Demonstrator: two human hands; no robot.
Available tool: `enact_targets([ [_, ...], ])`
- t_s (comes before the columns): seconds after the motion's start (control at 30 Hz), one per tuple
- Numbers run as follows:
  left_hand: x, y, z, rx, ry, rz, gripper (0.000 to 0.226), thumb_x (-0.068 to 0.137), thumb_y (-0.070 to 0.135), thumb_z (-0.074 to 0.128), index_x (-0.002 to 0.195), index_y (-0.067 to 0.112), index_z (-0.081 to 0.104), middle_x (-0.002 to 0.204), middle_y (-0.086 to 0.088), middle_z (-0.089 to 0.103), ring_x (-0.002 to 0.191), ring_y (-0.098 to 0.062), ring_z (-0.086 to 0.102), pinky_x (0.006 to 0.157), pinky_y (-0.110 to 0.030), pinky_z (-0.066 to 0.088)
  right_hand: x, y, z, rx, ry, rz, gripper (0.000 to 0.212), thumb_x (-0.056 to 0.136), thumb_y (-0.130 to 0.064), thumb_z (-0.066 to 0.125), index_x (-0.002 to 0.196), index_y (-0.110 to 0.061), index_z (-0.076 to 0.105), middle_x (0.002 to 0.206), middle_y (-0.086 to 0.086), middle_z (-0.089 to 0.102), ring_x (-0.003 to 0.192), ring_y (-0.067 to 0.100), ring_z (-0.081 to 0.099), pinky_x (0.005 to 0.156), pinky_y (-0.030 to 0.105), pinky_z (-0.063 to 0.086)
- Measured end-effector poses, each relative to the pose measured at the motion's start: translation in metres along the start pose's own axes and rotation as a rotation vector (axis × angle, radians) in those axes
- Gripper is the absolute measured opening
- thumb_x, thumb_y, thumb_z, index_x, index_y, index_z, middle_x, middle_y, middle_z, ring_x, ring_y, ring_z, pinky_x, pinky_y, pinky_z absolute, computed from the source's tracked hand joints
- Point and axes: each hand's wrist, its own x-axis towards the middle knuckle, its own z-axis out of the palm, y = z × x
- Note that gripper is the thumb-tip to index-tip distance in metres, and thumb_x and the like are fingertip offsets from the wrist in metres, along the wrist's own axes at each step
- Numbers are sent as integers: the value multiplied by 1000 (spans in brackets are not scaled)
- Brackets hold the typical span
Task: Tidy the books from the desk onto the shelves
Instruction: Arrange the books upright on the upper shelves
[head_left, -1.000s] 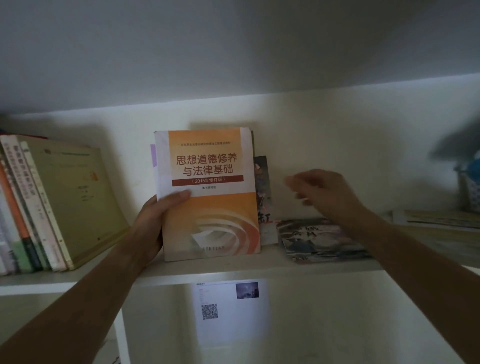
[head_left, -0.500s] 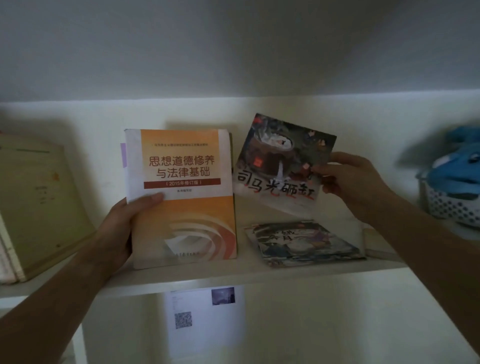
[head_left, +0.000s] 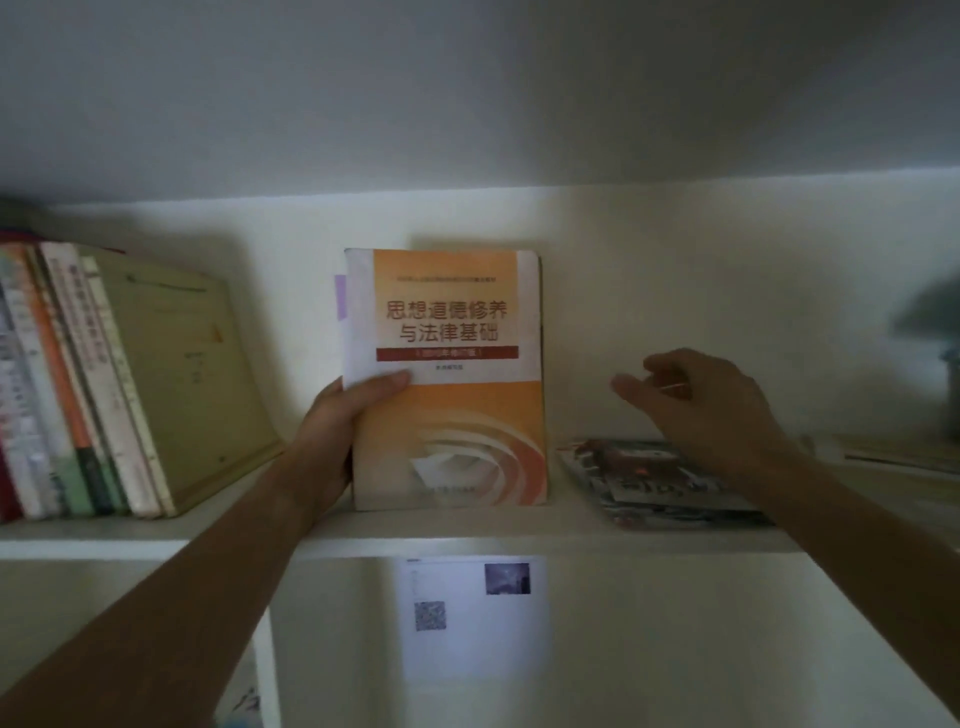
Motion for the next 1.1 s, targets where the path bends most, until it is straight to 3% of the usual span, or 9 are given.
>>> enact_targets([
  [0.13, -6, 5, -1, 8, 3, -1, 48, 86, 21, 75, 132, 16, 65, 123, -12, 74, 109, -34, 72, 89, -50, 60, 3, -67, 63, 717, -433, 191, 69, 78, -48, 80, 134, -13, 58, 127, 5, 68, 108, 23, 69, 90, 38, 56],
  [0.2, -11, 5, 1, 15, 47, 57, 48, 88, 19, 76, 134, 21, 61, 121, -8, 74, 106, -31, 74, 85, -50, 61, 7, -80, 85, 958, -453, 126, 44, 79, -25, 79, 121, -14, 71, 116, 10, 74, 102, 29, 73, 91, 46, 57],
  [0.47, -16, -9, 17, 363, 100, 341, 54, 86, 25, 82, 129, 27, 50, 117, 12, 70, 107, -10, 71, 85, -39, 64, 19, -85, 116, 1351, -435, 131, 55, 65, -19, 65, 117, -2, 70, 112, 19, 73, 97, 35, 71, 86, 43, 59],
  [0.63, -25, -5, 19, 720, 420, 457, 41, 88, 41, 71, 119, 33, 46, 111, 12, 68, 95, -12, 69, 76, -37, 63, 19, -116, 130, 1313, -451, 91, 27, 83, -13, 48, 94, -1, 70, 83, 11, 76, 73, 24, 73, 59, 26, 59],
  [0.73, -29, -2, 9, 863, 612, 478, 46, 91, 60, 61, 124, 34, 41, 107, 14, 62, 91, -13, 64, 70, -30, 56, 16, -141, 157, 960, -297, 56, 12, 94, -19, 56, 101, -14, 64, 98, 5, 69, 89, 20, 66, 67, 27, 52],
  [0.83, -23, -1, -10, 947, 755, 488, 42, 97, 53, 57, 128, 32, 38, 110, 10, 61, 94, -14, 62, 63, -22, 41, -3, -171, 173, 591, -125, -54, 38, 84, -50, 68, 117, -38, 53, 121, -1, 45, 100, 15, 55, 83, 31, 50],
  [0.93, -17, -1, -30, 988, 786, 447, 43, 97, 41, 61, 132, 27, 40, 111, 6, 63, 95, -14, 64, 59, -11, 33, -42, -189, 174, 818, -408, -62, 43, 77, -66, 68, 112, -42, 61, 116, -2, 66, 94, 11, 69, 72, 33, 58],
  [1.03, -17, -2, -44, 1029, 770, 529, 43, 97, 41, 63, 130, 21, 45, 110, 5, 63, 93, -12, 67, 67, -19, 54, -66, -193, 188, 825, -568, -177, 85, 57, -70, 82, 133, -53, 47, 124, -14, 65, 109, 1, 65, 89, 30, 56],
  [1.1, -13, -1, -53, 1029, 780, 537, 39, 96, 36, 66, 127, 21, 46, 111, 6, 60, 96, -10, 65, 74, -29, 60, -65, -202, 198, 912, -558, -152, 77, 67, -51, 87, 134, -48, 49, 122, -14, 69, 107, -2, 66, 90, 25, 54],
])
